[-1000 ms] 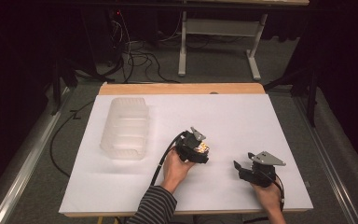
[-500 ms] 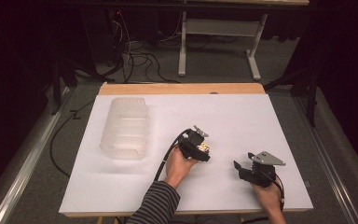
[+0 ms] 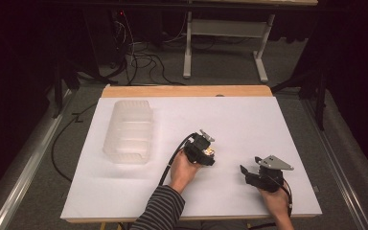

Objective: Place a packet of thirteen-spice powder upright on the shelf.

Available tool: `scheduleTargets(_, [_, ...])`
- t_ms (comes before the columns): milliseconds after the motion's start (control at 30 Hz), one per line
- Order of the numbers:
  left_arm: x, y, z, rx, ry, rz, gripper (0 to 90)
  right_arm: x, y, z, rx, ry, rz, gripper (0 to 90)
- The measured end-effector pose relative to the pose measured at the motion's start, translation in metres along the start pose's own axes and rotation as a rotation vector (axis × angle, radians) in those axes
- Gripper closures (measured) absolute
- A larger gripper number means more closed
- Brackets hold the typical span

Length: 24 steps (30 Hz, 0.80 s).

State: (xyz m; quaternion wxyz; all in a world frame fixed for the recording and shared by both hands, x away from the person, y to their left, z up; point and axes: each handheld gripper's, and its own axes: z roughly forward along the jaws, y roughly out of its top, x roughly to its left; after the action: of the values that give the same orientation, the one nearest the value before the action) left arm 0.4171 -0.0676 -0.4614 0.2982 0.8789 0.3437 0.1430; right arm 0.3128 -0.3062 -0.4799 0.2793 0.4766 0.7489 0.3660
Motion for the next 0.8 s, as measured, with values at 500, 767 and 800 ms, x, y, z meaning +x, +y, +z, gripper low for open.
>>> scheduleTargets(500, [0.002,0.001,-0.029,-0.087,-0.002,0.007,32.9,0.0,0.0,0.0,-0.003,-0.001,0.001,31.9])
scheduleTargets(767, [0.002,-0.001,-0.051,-0.152,-0.029,-0.003,33.0,0.0,0.0,0.0,0.0,-0.001,0.0,31.9])
scheduleTargets(800, [0.002,-0.002,-0.053,-0.158,-0.033,-0.006,33.0,0.0,0.0,0.0,0.001,-0.002,-0.002,31.9])
